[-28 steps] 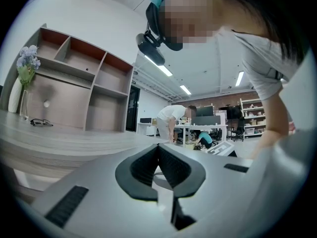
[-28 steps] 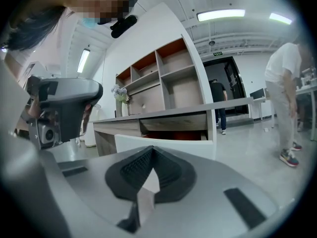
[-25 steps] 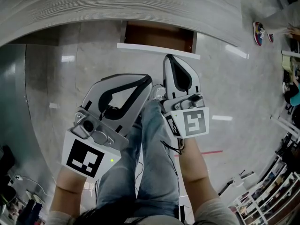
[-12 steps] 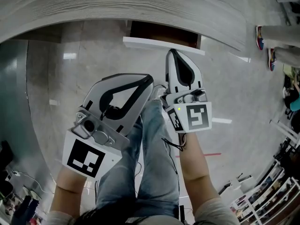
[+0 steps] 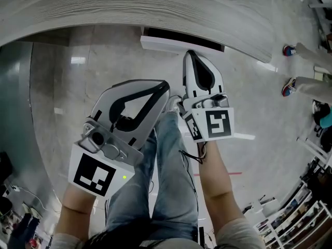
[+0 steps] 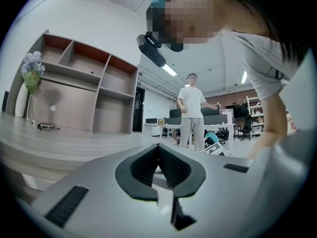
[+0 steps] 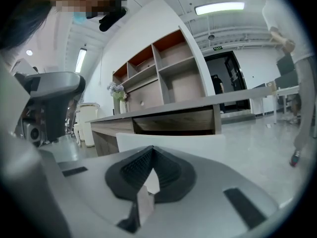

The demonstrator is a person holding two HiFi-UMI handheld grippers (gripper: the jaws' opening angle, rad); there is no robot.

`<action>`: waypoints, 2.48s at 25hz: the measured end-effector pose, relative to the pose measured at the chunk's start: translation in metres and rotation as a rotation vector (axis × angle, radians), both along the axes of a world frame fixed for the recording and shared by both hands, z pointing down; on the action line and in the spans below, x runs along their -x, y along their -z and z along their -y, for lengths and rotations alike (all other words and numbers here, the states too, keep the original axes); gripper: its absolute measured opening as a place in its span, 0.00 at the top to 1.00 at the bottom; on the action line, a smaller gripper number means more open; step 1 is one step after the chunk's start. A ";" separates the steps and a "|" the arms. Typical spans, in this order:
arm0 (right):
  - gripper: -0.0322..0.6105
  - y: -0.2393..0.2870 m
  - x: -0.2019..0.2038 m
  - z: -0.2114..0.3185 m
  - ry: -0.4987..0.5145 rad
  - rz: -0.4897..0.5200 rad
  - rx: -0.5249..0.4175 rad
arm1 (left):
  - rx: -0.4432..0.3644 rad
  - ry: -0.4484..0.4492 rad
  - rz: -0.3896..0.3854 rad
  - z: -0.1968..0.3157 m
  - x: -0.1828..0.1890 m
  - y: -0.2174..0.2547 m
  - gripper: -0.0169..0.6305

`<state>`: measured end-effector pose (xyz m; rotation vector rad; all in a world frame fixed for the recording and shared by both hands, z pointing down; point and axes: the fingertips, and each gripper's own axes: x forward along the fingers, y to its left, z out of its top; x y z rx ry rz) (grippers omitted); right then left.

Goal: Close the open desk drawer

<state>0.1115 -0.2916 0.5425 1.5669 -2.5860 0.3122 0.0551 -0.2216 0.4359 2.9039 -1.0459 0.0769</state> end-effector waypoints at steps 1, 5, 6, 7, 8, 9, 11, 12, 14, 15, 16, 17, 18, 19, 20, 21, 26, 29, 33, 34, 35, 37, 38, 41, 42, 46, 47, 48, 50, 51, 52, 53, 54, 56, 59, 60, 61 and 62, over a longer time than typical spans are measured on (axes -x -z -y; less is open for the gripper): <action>0.94 0.000 0.000 0.002 0.000 -0.003 -0.001 | -0.001 0.003 -0.002 0.000 0.000 0.000 0.96; 0.94 0.002 -0.001 0.012 -0.005 -0.005 -0.001 | -0.005 0.011 -0.004 0.002 0.000 0.002 0.96; 0.94 0.004 -0.001 0.015 -0.006 -0.006 -0.001 | -0.005 0.012 -0.004 0.004 0.001 0.004 0.96; 0.94 0.005 -0.001 0.018 -0.007 -0.007 -0.001 | -0.005 0.014 -0.004 0.005 0.001 0.005 0.96; 0.94 0.007 -0.001 0.021 -0.008 -0.008 -0.001 | -0.005 0.016 -0.003 0.006 0.002 0.006 0.96; 0.94 0.008 -0.001 0.022 -0.008 -0.009 -0.001 | -0.004 0.018 -0.002 0.006 0.002 0.006 0.96; 0.94 0.008 -0.001 0.026 -0.009 -0.009 0.002 | -0.003 0.022 -0.001 0.006 0.002 0.006 0.96; 0.94 0.008 -0.002 0.028 -0.010 -0.010 0.003 | -0.003 0.023 -0.001 0.006 0.002 0.006 0.96; 0.94 0.008 -0.003 0.032 -0.011 -0.014 0.004 | -0.003 0.027 -0.003 0.007 0.002 0.006 0.96; 0.94 0.009 -0.003 0.033 -0.011 -0.016 0.003 | -0.003 0.029 -0.004 0.008 0.002 0.006 0.96; 0.94 0.009 -0.003 0.033 -0.010 -0.019 0.001 | -0.003 0.031 -0.004 0.008 0.003 0.007 0.96; 0.94 0.008 -0.003 0.033 -0.010 -0.021 0.001 | -0.004 0.032 -0.005 0.008 0.003 0.007 0.96; 0.94 0.008 -0.003 0.032 -0.009 -0.023 0.000 | -0.004 0.033 -0.006 0.008 0.003 0.007 0.96; 0.94 0.007 -0.003 0.032 -0.009 -0.026 0.001 | -0.004 0.034 -0.006 0.008 0.003 0.007 0.96; 0.94 0.007 -0.003 0.032 -0.010 -0.030 0.001 | -0.004 0.035 -0.006 0.008 0.003 0.007 0.96; 0.94 0.006 -0.004 0.033 -0.013 -0.032 0.000 | -0.004 0.037 -0.006 0.008 0.004 0.007 0.96; 0.94 0.009 -0.008 0.036 -0.032 -0.025 -0.007 | -0.004 0.036 -0.005 0.009 0.003 0.006 0.96; 0.94 0.010 -0.010 0.033 -0.034 -0.022 -0.005 | -0.002 0.035 -0.007 0.009 0.004 0.006 0.96; 0.94 0.020 -0.009 0.021 -0.037 -0.014 0.001 | -0.008 0.027 -0.010 0.006 0.003 0.015 0.96; 0.94 0.025 -0.009 0.017 -0.036 -0.011 0.001 | -0.011 0.024 -0.007 0.005 0.003 0.018 0.96; 0.94 0.030 -0.008 0.013 -0.033 -0.007 0.002 | -0.014 0.022 -0.005 0.004 0.002 0.021 0.96; 0.94 0.039 -0.007 0.007 -0.028 -0.001 0.002 | -0.014 0.018 -0.008 0.005 0.001 0.027 0.96; 0.94 0.045 -0.007 0.004 -0.026 0.000 0.001 | -0.015 0.018 -0.011 0.005 0.001 0.031 0.96; 0.94 0.073 -0.006 -0.010 -0.017 0.002 -0.009 | -0.021 0.018 -0.011 0.001 0.001 0.050 0.96; 0.94 0.082 -0.004 -0.014 -0.013 0.001 -0.013 | -0.024 0.018 -0.009 0.001 0.001 0.056 0.96; 0.94 0.113 -0.001 -0.026 0.001 -0.006 -0.031 | -0.034 0.019 -0.003 0.005 0.003 0.074 0.96; 0.94 0.124 0.000 -0.032 0.005 -0.006 -0.039 | -0.039 0.020 -0.004 0.003 0.003 0.082 0.96; 0.94 0.136 0.000 -0.039 0.010 -0.007 -0.049 | -0.047 0.022 -0.005 0.000 0.002 0.091 0.96; 0.94 0.159 0.000 -0.051 0.021 -0.009 -0.065 | -0.059 0.025 -0.005 -0.005 0.000 0.109 0.96; 0.94 0.170 0.001 -0.056 0.029 -0.011 -0.069 | -0.060 0.028 -0.002 -0.007 -0.001 0.117 0.96; 0.94 0.179 0.001 -0.061 0.038 -0.013 -0.072 | -0.060 0.030 0.003 -0.009 -0.002 0.123 0.96; 0.94 0.188 0.003 -0.065 0.046 -0.013 -0.076 | -0.060 0.032 0.008 -0.011 -0.002 0.129 0.96; 0.94 0.197 0.004 -0.069 0.053 -0.013 -0.080 | -0.063 0.032 0.013 -0.013 -0.003 0.135 0.96; 0.94 0.214 0.005 -0.075 0.064 -0.012 -0.094 | -0.071 0.034 0.016 -0.015 -0.004 0.147 0.96; 0.94 0.240 0.007 -0.082 0.073 -0.014 -0.121 | -0.088 0.034 0.025 -0.019 -0.005 0.165 0.96; 0.94 0.249 0.008 -0.084 0.076 -0.016 -0.131 | -0.094 0.032 0.030 -0.021 -0.005 0.171 0.96; 0.94 0.257 0.009 -0.087 0.079 -0.017 -0.140 | -0.101 0.031 0.036 -0.023 -0.005 0.176 0.96; 0.94 0.265 0.010 -0.089 0.081 -0.015 -0.148 | -0.107 0.030 0.042 -0.025 -0.005 0.181 0.96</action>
